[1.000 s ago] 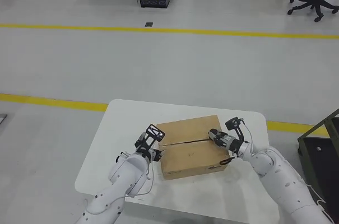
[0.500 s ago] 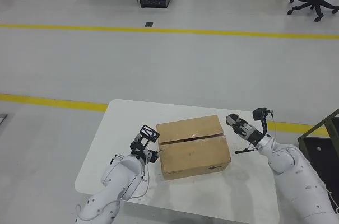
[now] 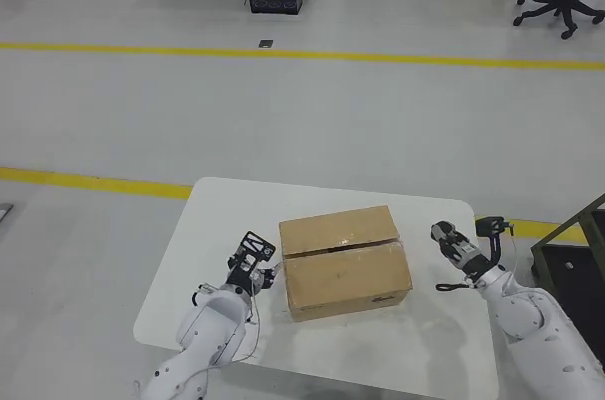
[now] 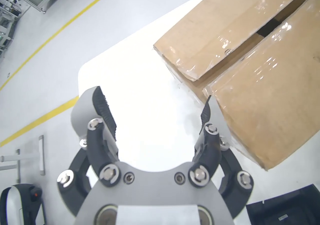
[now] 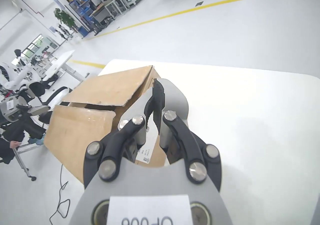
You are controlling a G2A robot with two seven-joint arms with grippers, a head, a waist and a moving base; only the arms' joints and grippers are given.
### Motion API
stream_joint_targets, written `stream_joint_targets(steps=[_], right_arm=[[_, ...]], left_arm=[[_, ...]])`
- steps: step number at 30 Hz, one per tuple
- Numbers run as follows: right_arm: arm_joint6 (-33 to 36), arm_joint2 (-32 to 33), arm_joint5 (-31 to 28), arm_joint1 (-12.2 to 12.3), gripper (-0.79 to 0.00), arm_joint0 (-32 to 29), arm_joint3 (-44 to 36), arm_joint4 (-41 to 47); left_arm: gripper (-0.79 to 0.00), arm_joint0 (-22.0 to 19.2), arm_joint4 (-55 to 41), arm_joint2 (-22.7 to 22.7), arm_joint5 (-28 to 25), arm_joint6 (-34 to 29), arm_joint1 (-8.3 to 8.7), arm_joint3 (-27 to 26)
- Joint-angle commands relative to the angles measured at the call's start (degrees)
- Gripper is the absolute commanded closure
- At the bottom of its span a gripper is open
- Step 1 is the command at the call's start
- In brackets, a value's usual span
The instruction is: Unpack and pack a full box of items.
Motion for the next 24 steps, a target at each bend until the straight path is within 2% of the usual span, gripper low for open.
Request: stream_joint_targets(steps=[1,5,7,10,16,24], right_arm=[[-1.31,-1.34,0.13,-0.42,0.000,-0.21,0.66,-0.06],[-1.28,-4.32,-0.15,-1.24,0.000,1.20,3.04,-0.56],[-0.93,-5.53,-1.37,-1.61,0.000,2.21,4.47,-0.15],[-0.42,-6.63,-2.63,-1.94,0.000,3.39,5.92,-0.59],[-0.40,-7.08,-4.02,-2.24,0.000,3.96,7.79,-0.59],[2.77,-8.14,-7.01,-2.52,0.000,3.88,8.29,0.10]], left_arm=[[0.000,0.73,3.25,-0.08,-0.28,0.71,0.19,1.12],[0.000,0.59,2.63,0.03,-1.38,1.79,0.02,4.09],[0.000,-0.23,0.53,0.40,-3.80,2.67,-0.15,6.88],[0.000,-2.34,2.51,1.59,-7.18,4.04,-0.25,10.18],[0.000,-4.94,1.43,3.74,-12.28,6.63,-0.74,12.26],[0.000,-7.49,0.71,5.73,-12.30,7.29,-1.60,14.95]])
